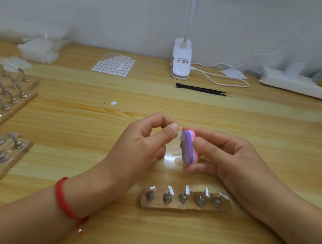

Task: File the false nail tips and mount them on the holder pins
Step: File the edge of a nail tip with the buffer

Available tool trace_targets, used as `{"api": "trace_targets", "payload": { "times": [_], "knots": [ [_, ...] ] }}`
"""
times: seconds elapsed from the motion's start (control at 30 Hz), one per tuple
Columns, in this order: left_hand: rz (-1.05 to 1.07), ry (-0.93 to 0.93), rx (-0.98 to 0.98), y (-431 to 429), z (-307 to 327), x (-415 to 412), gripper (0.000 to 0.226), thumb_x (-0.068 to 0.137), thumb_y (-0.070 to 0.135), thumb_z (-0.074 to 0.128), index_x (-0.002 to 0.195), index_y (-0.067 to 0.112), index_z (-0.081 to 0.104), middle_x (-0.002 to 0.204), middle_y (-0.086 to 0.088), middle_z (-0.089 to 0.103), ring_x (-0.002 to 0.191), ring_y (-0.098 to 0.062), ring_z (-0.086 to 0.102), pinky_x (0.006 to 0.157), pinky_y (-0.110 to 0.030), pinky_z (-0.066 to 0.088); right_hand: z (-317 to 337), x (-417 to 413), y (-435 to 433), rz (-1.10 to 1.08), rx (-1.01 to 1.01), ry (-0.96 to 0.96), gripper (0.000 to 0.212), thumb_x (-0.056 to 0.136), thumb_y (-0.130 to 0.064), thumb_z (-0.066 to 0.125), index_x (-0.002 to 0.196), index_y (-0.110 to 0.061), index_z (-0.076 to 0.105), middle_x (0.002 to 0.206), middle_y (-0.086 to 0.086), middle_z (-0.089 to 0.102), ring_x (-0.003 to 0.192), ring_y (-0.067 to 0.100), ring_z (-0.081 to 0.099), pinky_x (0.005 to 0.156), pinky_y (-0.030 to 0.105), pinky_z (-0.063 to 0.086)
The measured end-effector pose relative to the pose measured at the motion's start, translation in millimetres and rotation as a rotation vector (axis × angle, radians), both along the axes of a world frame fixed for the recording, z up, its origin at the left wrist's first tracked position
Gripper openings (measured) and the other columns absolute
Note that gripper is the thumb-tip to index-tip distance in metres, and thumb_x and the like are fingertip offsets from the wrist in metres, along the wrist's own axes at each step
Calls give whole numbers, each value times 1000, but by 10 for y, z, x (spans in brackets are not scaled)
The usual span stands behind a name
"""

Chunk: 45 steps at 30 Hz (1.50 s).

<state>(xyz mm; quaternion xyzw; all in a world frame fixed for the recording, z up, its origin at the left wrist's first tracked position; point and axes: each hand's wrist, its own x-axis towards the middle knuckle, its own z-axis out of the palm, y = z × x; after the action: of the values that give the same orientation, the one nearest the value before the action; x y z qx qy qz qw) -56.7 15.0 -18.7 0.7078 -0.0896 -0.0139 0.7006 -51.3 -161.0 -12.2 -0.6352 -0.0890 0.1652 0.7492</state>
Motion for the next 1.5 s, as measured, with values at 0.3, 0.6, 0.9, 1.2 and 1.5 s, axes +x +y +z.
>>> {"api": "trace_targets", "payload": {
  "times": [0.3,0.6,0.9,1.2,1.5],
  "knots": [
    [39,-84,54,-22,22,-18,19,85,36,60,72,22,58,41,16,38,38,-1,28,42,-10,26,9,12,-2,2,34,42,31,77,-28,72,105,-16,75,95,15,74,76,16,71,67,22,57],
    [34,-83,54,-30,50,-33,22,79,40,60,72,19,61,42,17,41,39,-1,26,41,-9,25,-5,30,-17,-25,65,29,33,73,-26,69,104,-13,75,96,15,74,81,16,71,67,23,57],
    [25,-120,34,-52,69,-56,21,83,31,58,76,11,64,43,19,45,39,0,35,44,-5,28,-2,29,-4,-56,73,30,34,73,-28,71,103,-14,76,97,21,72,79,16,70,66,24,57],
    [90,-99,8,-39,62,-48,26,76,39,59,73,14,65,44,16,40,42,-1,30,43,-10,27,1,22,-8,-12,56,27,35,71,-29,71,104,-15,76,96,14,74,78,14,70,64,22,57],
    [57,-58,-44,-17,48,-31,21,76,40,68,69,20,66,44,12,33,42,-7,23,40,-14,24,2,24,-10,12,25,20,39,69,-31,73,104,-15,76,94,14,74,76,14,69,63,21,56]
  ]
}}
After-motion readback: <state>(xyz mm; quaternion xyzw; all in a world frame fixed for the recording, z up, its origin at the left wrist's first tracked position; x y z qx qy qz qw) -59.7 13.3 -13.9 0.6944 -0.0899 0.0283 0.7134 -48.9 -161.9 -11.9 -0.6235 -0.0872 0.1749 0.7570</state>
